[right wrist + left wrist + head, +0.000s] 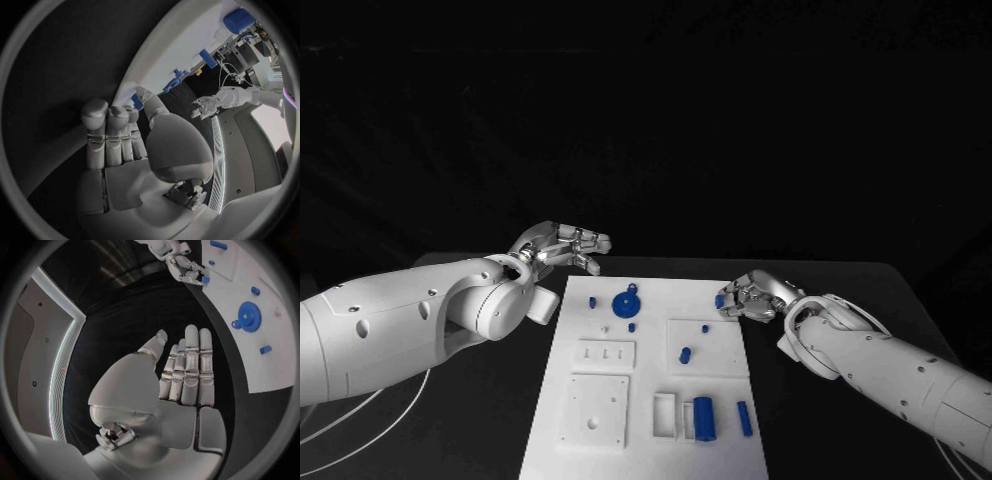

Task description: Assemble the parts on the task board

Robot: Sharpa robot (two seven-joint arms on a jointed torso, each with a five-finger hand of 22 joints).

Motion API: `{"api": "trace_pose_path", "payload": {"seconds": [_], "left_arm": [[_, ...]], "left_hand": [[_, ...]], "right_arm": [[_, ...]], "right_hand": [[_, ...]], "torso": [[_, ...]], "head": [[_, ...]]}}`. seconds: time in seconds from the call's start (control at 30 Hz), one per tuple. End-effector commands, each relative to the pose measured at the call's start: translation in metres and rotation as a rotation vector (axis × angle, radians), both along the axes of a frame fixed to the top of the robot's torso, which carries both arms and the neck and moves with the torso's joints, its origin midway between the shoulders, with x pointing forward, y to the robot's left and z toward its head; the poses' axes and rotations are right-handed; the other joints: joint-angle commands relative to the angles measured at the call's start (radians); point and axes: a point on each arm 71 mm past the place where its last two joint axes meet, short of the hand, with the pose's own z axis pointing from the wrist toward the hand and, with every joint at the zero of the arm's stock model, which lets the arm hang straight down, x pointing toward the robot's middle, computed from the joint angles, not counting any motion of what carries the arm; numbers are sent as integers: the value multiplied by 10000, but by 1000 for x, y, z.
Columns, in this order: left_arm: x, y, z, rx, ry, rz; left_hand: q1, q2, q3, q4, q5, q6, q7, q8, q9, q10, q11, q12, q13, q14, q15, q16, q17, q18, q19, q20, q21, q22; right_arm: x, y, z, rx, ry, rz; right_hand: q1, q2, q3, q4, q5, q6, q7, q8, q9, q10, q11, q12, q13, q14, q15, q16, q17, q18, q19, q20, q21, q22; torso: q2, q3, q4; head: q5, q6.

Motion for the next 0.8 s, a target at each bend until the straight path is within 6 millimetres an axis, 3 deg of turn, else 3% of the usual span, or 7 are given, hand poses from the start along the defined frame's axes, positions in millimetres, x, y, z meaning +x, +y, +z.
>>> {"api": "trace_pose_path", "payload": {"seconds": [0.03,0.8], "left_arm": [[-1,-2,0,-16,-13,-207],[-1,-2,0,5,40,-245]], "left_hand": [[9,22,-39,-41,57,-85,2,53,6,-71,-8,19,12,-29,64,-42,3,165,-21,25,64,-10],[14,27,-62,-49,56,-69,-2,55,9,-85,-5,22,13,-37,69,-50,-7,168,-39,33,79,-10]], "right_arm": [[0,1,-2,21,5,-67],[1,7,-7,142,16,-103]], "right_hand": [[40,69,-45,12,-74,-20,6,-33,-8,-19,84,48,13,-22,63,22,17,50,179,68,0,941],[-104,265,274,4,-345,261,-23,-37,-11,-21,74,127,61,-12,55,70,71,44,175,62,79,951]], "torso": [[-3,3,-12],[-4,10,-23]], "head": [[-1,-39],[4,-41]]}}
